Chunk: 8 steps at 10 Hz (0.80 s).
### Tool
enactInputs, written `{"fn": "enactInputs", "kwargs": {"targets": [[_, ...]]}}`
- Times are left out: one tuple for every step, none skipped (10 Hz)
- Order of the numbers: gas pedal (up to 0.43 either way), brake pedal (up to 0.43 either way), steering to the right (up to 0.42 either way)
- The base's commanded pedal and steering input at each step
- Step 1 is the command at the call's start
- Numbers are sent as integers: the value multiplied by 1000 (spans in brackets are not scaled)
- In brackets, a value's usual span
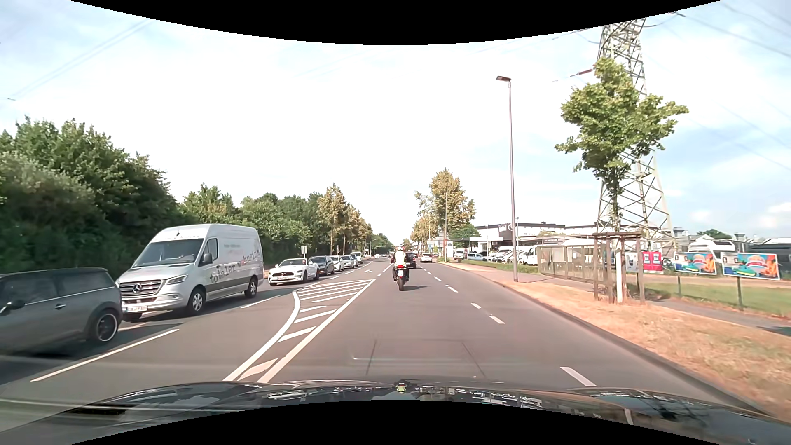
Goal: Follow the waypoints while adhering to traffic rules and regulations
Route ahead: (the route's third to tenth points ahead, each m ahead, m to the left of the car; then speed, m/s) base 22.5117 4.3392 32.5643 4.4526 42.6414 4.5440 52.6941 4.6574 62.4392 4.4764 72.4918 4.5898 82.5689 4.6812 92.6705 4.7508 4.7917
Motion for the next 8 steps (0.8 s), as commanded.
{"fn": "enactInputs", "kwargs": {"targets": [[220,0,0],[220,0,0],[220,0,0],[220,0,0],[228,0,0],[240,0,0],[240,0,0],[240,0,-1]]}}
